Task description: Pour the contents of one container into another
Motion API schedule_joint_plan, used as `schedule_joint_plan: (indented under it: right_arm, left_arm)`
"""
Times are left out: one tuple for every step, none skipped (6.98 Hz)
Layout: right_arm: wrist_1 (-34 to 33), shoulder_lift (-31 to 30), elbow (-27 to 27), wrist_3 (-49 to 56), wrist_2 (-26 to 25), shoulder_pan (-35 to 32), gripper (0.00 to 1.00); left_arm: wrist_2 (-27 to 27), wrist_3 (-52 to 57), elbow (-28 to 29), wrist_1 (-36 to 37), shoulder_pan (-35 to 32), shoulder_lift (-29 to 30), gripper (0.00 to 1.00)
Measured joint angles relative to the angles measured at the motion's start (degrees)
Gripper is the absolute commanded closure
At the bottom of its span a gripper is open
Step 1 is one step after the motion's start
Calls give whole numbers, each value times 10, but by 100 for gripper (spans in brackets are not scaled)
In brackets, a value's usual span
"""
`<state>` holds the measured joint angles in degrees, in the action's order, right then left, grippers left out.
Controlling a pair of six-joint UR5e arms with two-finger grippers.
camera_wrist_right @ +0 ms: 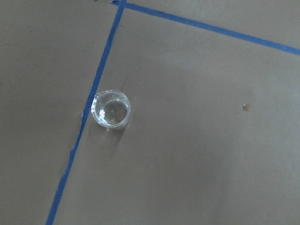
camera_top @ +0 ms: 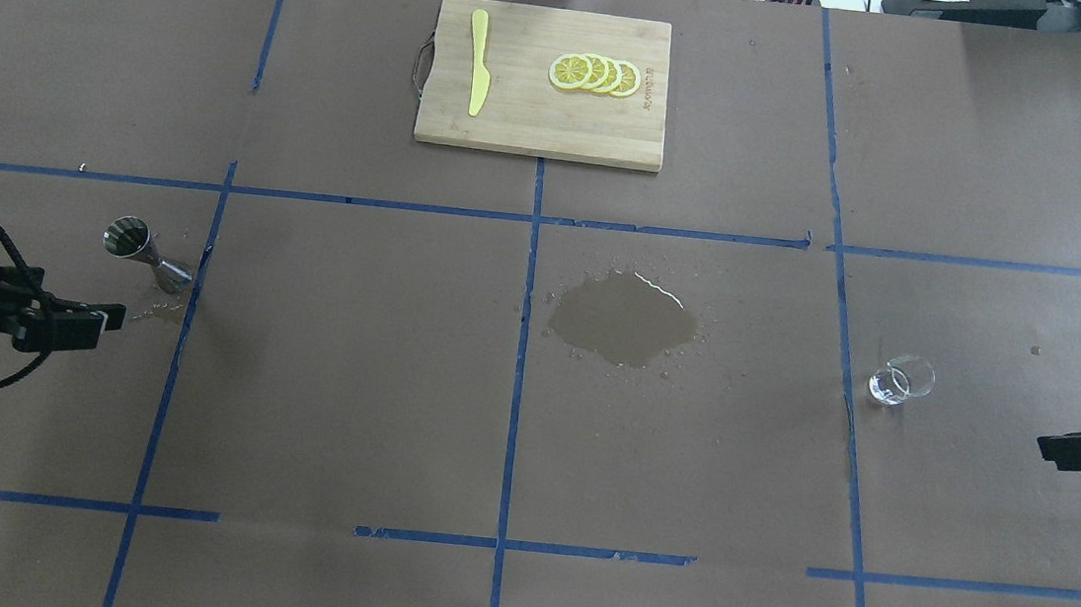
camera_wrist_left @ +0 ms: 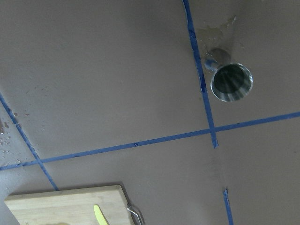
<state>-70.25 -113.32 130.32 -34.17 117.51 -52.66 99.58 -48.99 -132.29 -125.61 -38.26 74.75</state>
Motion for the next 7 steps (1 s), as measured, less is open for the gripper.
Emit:
schedule_joint_plan:
  right_arm:
    - [-69,36,-12,90,47,-71,0]
    - [-133,76,-32,176,79,-129,0]
    - [-184,109,-57,255,101,-178,0]
    - [-212,129,-88,318,127,-220,0]
    - [-223,140,-127,374,168,-261,0]
    - [-227,144,-164,427,200,-296,0]
    - [-228,145,-191,459,214,-320,0]
  left_arm:
    - [56,68,22,1,-67,9,0]
    - [112,148,62,1,-141,25,0]
    - [156,239,111,1,-207,41,0]
    - [188,325,162,1,-261,52,0]
    - [218,398,214,3,-310,61,0]
    - [246,457,260,22,-353,73,0]
    - [262,513,288,73,-393,91,0]
